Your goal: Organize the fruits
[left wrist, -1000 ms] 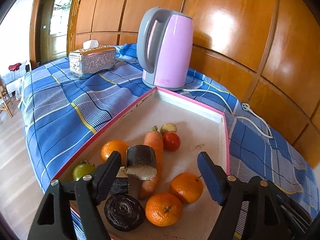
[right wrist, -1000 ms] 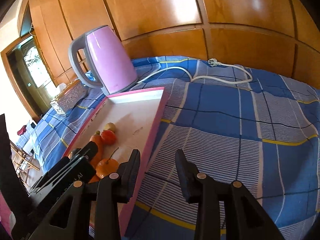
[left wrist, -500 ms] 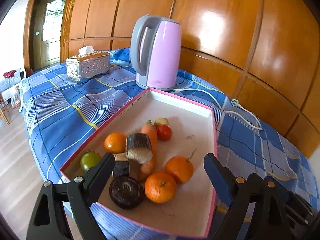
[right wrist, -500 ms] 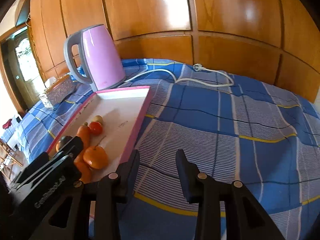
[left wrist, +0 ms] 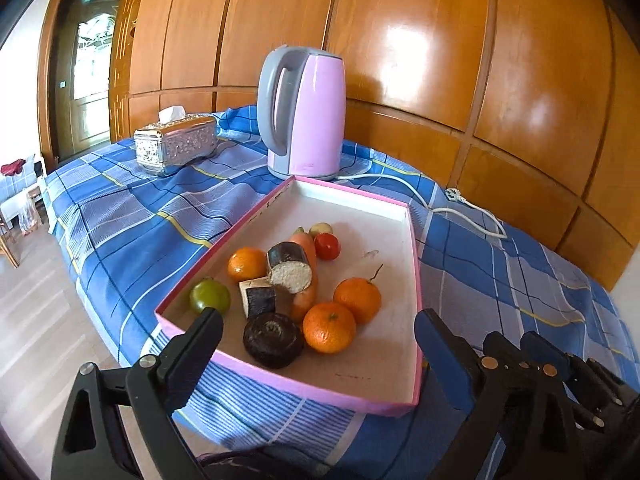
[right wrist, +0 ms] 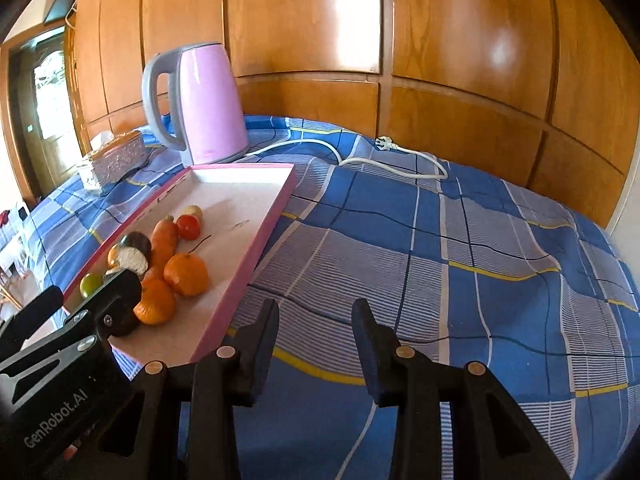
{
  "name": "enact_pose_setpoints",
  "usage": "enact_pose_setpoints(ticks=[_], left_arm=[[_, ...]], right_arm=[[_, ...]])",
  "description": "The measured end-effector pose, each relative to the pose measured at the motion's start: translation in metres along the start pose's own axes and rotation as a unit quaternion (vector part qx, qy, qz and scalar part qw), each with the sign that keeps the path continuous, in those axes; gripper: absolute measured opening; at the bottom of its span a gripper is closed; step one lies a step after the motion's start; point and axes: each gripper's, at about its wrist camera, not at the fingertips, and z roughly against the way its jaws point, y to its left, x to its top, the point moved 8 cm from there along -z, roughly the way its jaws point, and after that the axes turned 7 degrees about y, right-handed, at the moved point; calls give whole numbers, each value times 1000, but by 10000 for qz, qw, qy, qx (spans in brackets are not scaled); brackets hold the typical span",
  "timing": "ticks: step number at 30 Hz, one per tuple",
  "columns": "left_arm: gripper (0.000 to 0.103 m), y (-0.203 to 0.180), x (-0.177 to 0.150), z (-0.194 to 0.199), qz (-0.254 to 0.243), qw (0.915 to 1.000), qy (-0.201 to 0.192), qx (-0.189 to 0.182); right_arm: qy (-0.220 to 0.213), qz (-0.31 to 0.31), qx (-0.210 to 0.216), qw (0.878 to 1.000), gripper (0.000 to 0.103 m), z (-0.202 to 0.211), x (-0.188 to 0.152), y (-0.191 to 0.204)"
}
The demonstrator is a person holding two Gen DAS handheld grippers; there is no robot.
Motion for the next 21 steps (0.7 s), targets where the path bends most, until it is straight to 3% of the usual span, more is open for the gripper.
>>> enact_pose_setpoints(ticks=[21], left_arm=[[99, 5, -4, 8, -76, 10000, -3, -7]], right_arm=[[103, 66, -25, 9999, 38, 2, -9, 9]])
